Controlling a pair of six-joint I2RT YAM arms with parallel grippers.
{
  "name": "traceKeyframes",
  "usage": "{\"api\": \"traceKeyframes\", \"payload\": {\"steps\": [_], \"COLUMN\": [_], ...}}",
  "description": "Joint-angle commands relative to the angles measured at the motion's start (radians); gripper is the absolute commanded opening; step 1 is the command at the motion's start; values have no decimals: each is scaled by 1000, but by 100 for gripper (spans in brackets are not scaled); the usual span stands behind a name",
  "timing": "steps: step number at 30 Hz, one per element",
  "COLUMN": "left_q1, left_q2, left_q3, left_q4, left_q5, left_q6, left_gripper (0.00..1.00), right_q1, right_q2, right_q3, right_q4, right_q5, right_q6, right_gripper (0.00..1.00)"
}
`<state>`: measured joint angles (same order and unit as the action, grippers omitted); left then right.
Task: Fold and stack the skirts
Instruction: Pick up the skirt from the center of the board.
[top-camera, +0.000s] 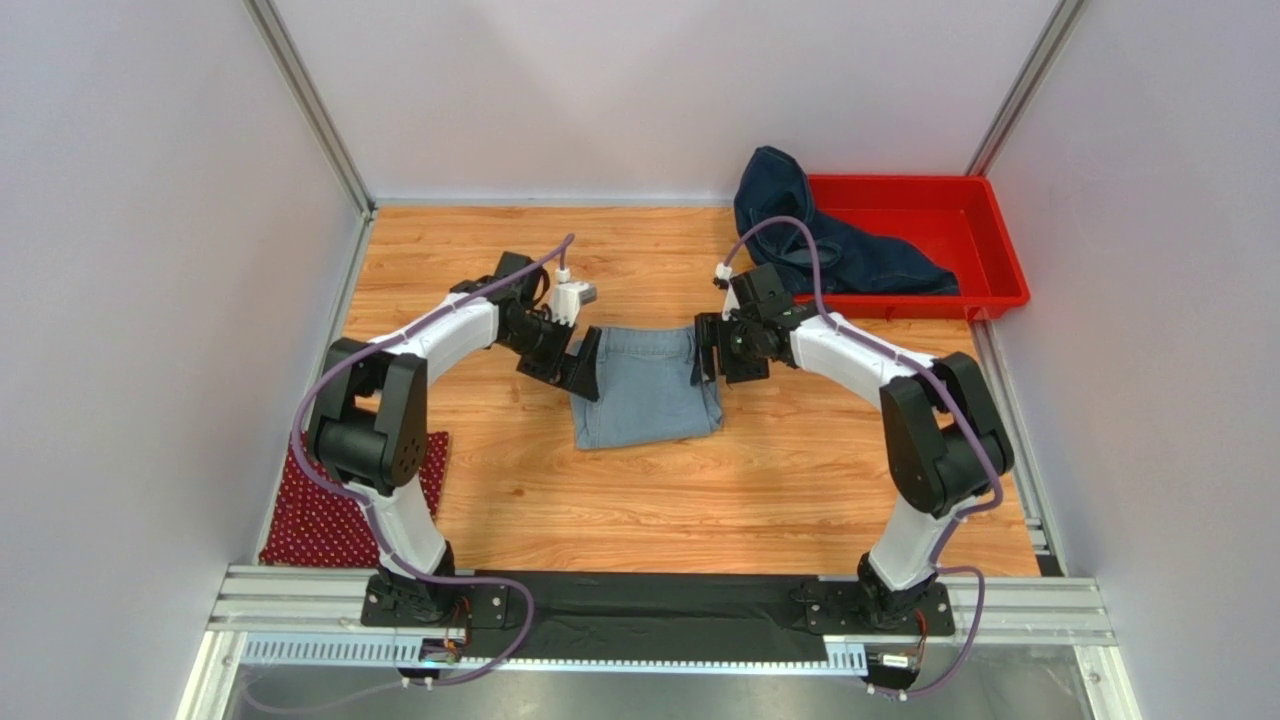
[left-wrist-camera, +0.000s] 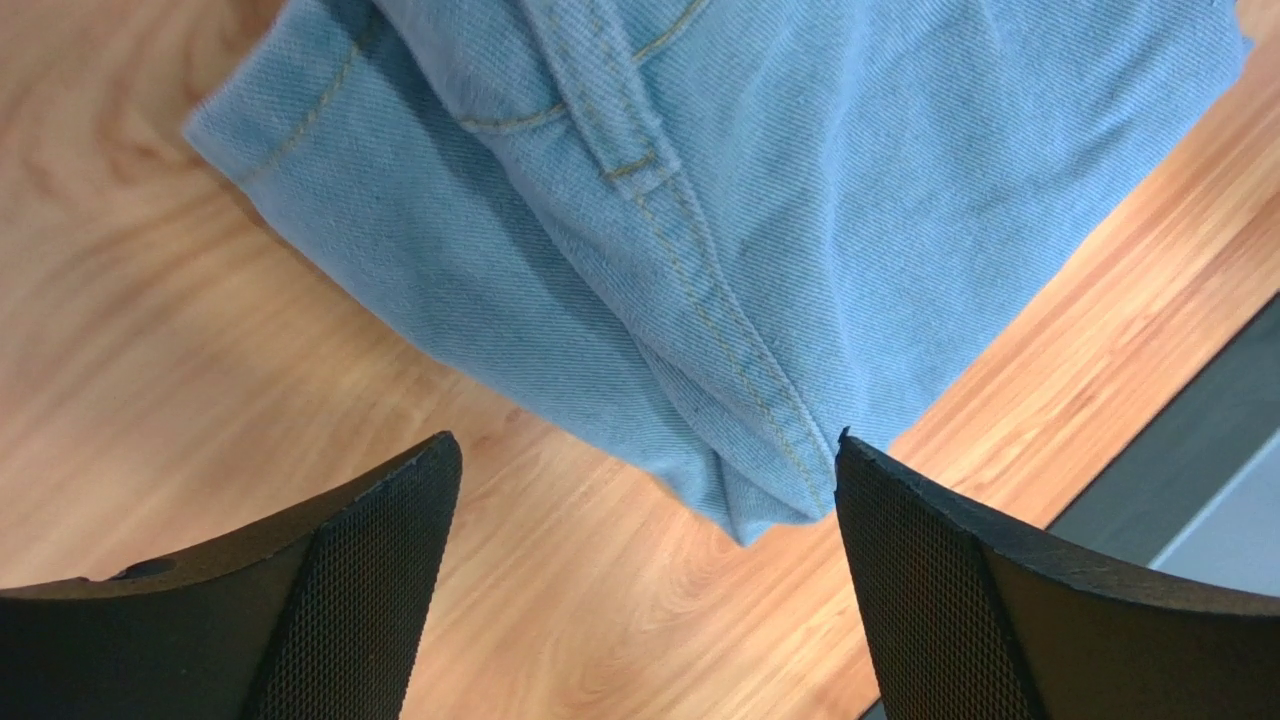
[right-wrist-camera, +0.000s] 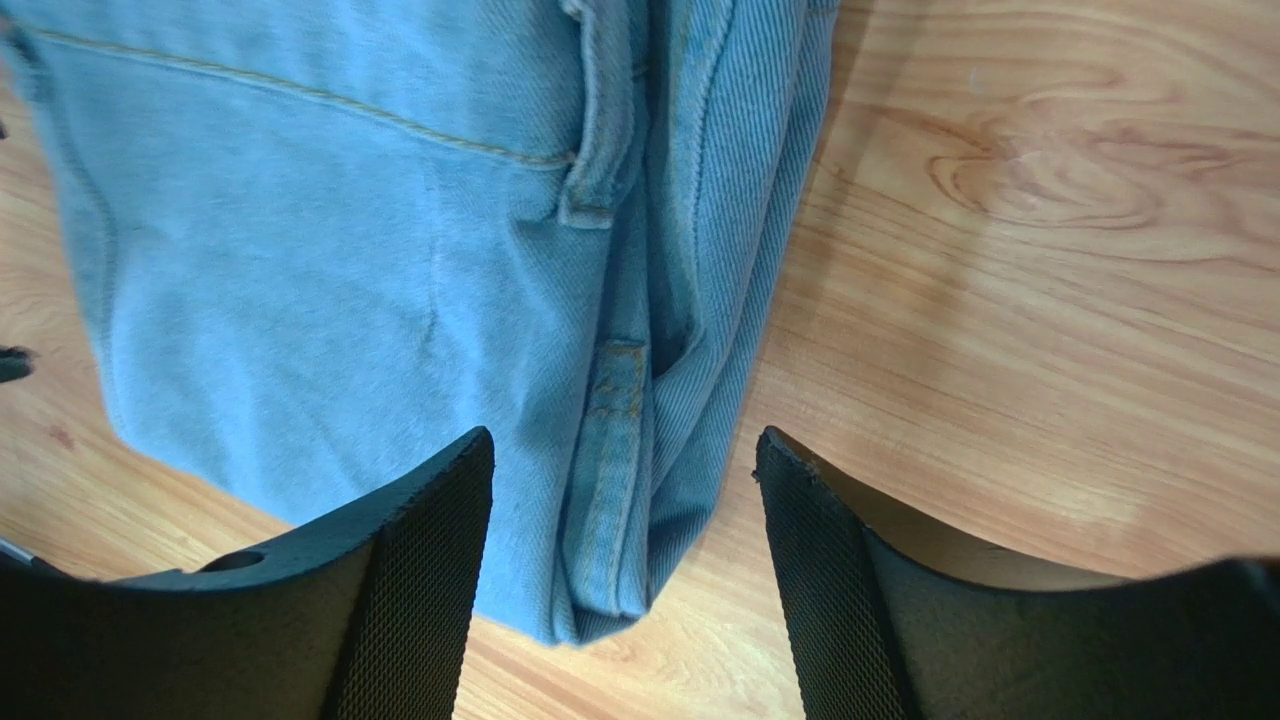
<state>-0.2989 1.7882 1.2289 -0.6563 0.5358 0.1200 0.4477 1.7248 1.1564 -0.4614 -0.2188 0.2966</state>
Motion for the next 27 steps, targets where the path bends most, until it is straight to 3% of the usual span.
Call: {"api": "traceKeyframes", "payload": {"steps": [1,10,17,18,21,23,24,27], "left_q1": [12,32,41,43,53,60,61,70], "left_q2": [-20,121,184,210,247,249,243,217], "left_q3": [-31,-19,46,59,102,107,103,92], "left_q4": [81,93,96,96,103,110,109,103], "left_q5": [67,141,109,108,122,130,128,130], "left_q6": [-178,-327,-358,-355,-353,-352,-349,-306], "left_gripper": [99,100,98,94,58,11,0,0], "right_q1": [-4,-1,26,29,31,31,32,31], "right_q2": [70,153,174,177,174,162,157,128], "right_q3": [8,-20,-12,-8,-4,-4,-6,-3], "right_q4": [46,99,118,116,119,115,115,89], "right_q5": [-24,-71,-109,-114,-125,-126,-128,-122], "right_q6": [41,131,162,162,168,165,162,144], "right_gripper": [66,58,53,52,52,52,52,55]}}
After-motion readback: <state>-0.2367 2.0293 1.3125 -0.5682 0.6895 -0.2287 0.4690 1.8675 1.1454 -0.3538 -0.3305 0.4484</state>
